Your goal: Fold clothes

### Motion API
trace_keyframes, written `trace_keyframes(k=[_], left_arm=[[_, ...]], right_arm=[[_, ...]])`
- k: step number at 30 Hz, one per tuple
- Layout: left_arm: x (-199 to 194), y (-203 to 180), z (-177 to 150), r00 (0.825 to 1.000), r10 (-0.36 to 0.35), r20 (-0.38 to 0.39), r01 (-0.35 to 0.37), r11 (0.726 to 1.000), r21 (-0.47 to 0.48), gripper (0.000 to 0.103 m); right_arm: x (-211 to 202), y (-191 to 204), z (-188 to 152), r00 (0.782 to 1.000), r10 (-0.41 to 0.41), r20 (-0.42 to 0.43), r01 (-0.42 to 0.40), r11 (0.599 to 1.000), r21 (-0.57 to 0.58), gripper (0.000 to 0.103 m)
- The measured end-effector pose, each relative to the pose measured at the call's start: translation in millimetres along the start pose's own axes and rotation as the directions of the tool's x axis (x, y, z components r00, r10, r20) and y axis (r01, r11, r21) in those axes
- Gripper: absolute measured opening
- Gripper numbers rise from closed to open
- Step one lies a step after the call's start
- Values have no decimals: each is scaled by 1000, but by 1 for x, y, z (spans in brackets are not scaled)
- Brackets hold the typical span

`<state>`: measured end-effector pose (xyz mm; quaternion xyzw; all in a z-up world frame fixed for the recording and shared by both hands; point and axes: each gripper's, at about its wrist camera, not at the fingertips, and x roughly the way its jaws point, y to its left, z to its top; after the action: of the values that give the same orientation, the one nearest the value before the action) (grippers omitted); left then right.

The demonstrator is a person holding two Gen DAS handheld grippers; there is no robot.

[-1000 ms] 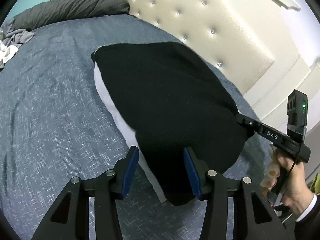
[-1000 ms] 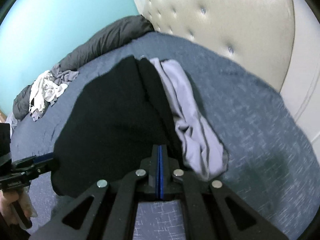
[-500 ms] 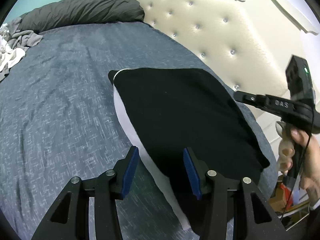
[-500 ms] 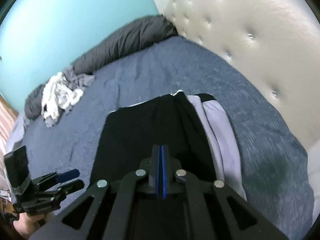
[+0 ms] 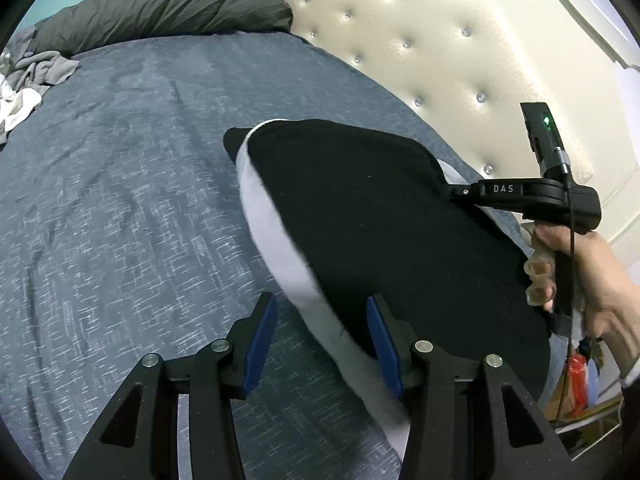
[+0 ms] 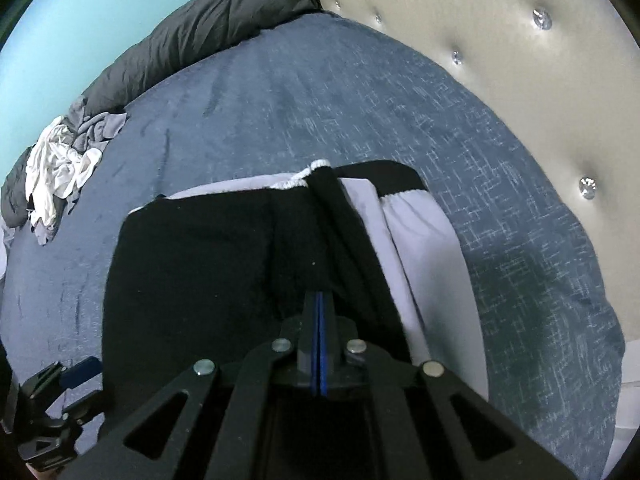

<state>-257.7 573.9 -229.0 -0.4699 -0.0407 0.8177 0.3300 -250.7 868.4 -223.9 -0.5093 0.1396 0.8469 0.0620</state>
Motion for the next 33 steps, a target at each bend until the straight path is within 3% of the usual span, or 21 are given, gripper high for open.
trace_keyframes(k=[2,10,23,33], left_arm=[[-7,3,0,1000,6,5,-6,1000,-1,51],[-43,-2,-3,999,23,37,-22,1000,-15,51],[-109,-32,-19,997,28,71,-30,999,27,51],[-160,-55,-30,993,37,109,-44,997,63,57]], right_arm=[[2,-2,1,1000,7,2,-7,1000,13,0],[-52,0,-11,991,9,135,-13,999,29,0],[-129,2,-81,974,-21,227,-16,987,160,4],[-181,23,-128,959,-23,283,-25,986,166,12]])
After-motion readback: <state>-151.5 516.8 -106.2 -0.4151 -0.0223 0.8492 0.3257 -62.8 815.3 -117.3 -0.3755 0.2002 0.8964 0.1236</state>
